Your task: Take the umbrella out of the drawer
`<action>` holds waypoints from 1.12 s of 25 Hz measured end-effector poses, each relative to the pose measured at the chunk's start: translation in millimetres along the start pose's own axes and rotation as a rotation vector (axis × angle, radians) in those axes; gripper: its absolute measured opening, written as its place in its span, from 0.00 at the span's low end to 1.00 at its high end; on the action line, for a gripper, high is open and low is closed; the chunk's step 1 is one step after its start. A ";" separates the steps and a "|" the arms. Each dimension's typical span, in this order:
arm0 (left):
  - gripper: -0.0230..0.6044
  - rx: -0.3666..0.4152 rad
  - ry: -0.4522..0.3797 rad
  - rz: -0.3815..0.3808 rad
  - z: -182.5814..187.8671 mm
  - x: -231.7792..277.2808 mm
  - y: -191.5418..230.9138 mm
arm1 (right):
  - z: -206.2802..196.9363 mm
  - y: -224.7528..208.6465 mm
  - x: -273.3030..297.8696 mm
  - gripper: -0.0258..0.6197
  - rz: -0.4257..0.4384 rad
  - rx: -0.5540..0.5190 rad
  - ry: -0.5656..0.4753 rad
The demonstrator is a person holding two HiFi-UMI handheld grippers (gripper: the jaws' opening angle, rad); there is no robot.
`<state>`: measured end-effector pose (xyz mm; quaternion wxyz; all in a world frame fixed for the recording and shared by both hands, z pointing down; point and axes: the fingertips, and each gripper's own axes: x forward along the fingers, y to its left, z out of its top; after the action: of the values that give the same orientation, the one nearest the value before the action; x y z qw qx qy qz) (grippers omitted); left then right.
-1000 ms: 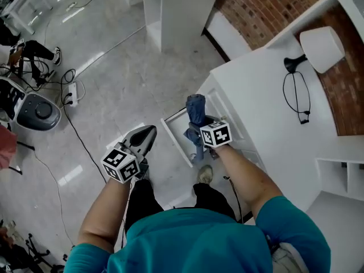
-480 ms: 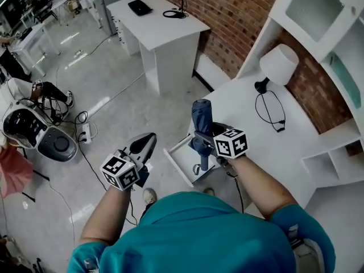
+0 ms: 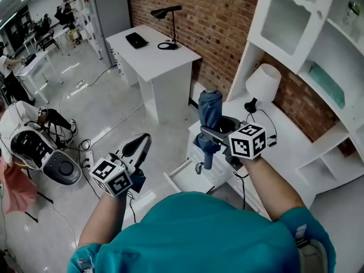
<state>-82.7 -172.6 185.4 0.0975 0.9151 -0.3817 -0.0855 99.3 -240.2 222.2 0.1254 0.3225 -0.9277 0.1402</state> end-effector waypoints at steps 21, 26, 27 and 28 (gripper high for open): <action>0.05 0.072 -0.057 -0.026 53.6 17.7 -22.9 | 75.8 6.1 -49.2 0.46 -0.016 -0.084 -0.163; 0.05 0.078 -0.058 -0.020 54.8 16.6 -24.9 | 77.4 8.1 -49.7 0.46 -0.007 -0.090 -0.165; 0.05 0.077 -0.057 -0.020 54.7 16.3 -25.2 | 77.6 8.4 -49.8 0.46 -0.006 -0.090 -0.166; 0.05 0.076 -0.058 -0.020 54.7 16.1 -25.6 | 77.7 8.7 -49.9 0.46 -0.005 -0.090 -0.166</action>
<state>-66.7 -172.6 125.0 0.0509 0.9191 -0.3782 -0.0983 120.7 -232.0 132.4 0.0627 0.3294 -0.9395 0.0706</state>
